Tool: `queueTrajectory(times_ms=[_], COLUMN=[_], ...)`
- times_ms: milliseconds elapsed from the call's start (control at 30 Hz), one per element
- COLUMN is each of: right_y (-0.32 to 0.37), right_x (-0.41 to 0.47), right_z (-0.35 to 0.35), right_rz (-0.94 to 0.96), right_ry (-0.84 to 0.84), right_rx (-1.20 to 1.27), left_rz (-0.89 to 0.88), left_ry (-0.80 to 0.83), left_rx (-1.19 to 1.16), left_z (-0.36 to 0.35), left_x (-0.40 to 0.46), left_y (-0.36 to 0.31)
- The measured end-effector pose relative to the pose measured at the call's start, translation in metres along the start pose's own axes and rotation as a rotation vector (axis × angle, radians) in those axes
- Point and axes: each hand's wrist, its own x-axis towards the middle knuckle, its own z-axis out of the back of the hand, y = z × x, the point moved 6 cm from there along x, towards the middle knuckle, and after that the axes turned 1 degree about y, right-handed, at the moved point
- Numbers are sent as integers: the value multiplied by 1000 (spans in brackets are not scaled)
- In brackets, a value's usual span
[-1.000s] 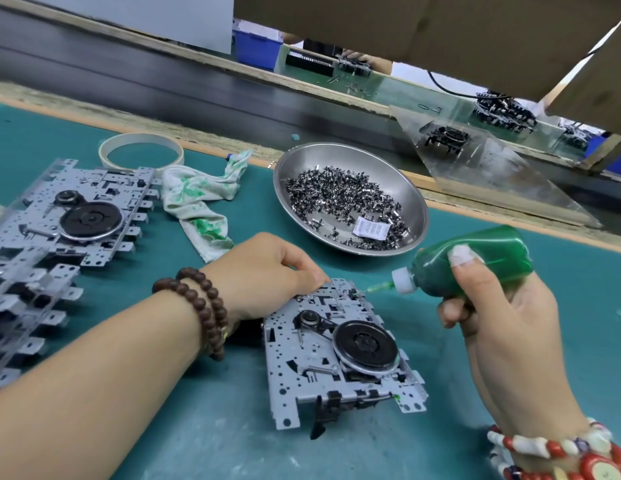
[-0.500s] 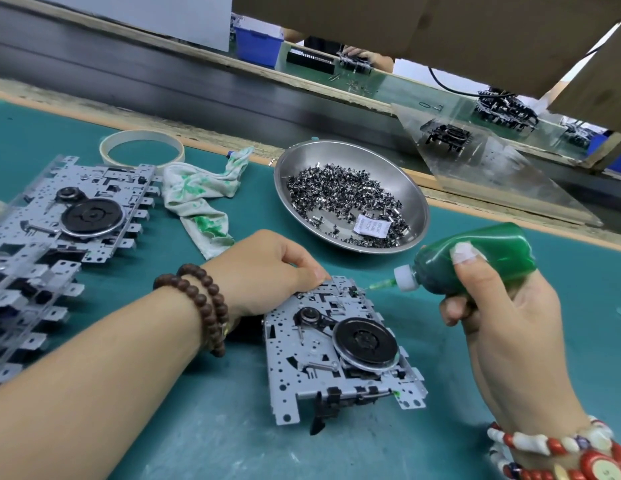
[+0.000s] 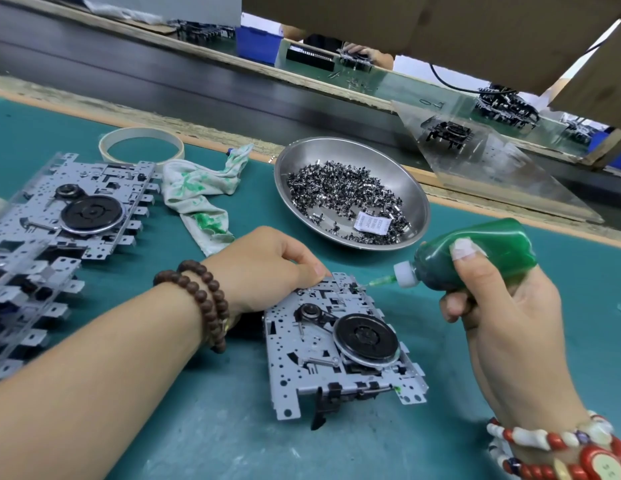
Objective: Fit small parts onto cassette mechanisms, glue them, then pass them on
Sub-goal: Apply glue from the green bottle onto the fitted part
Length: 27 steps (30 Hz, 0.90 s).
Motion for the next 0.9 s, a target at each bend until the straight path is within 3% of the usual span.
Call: queueTrajectory(times_ms=[900], right_y=[3], right_x=[-2], right_z=[0], right_rz=[-5], right_ry=[-5], right_rx=[15], left_rz=[2], left_ry=[7], left_rx=[12], left_z=[0], left_x=[-1], left_y=[0])
